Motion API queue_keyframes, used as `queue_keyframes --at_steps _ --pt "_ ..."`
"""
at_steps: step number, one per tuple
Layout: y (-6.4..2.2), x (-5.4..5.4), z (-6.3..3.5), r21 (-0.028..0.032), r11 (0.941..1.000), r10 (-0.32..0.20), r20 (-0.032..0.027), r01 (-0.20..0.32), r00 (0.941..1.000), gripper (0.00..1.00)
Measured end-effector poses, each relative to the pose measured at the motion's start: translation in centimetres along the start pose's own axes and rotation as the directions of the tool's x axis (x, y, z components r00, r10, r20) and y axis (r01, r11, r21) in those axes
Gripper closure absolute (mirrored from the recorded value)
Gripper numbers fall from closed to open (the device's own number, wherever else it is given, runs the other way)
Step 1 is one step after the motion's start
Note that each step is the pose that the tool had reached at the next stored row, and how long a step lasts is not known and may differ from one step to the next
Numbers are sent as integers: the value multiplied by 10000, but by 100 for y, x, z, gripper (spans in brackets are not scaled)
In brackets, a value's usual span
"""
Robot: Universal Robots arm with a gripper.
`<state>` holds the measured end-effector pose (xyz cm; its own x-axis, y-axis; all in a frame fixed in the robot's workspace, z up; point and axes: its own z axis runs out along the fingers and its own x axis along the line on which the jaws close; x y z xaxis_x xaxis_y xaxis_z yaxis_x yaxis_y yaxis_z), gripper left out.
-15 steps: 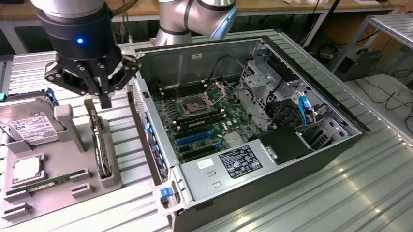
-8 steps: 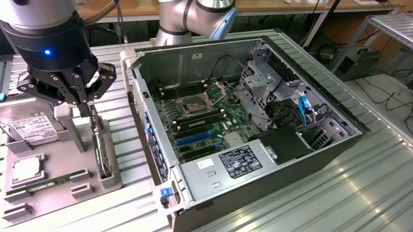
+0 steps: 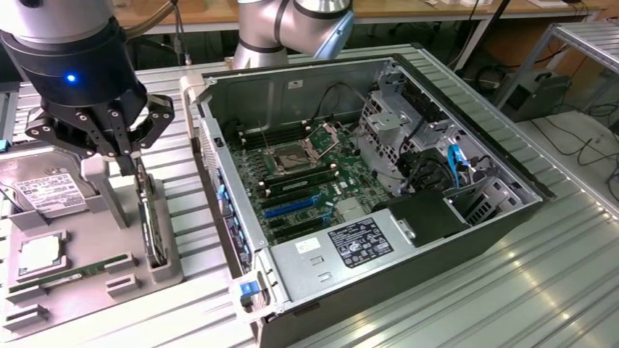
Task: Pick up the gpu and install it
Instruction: 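Pick up the gpu and move the gpu toward the slot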
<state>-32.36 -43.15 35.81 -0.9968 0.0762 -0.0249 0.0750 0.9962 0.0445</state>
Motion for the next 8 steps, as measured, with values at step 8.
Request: queue_keyframes --at_steps 8 --pt "0 0 0 0 10000 0 0 0 10000 83"
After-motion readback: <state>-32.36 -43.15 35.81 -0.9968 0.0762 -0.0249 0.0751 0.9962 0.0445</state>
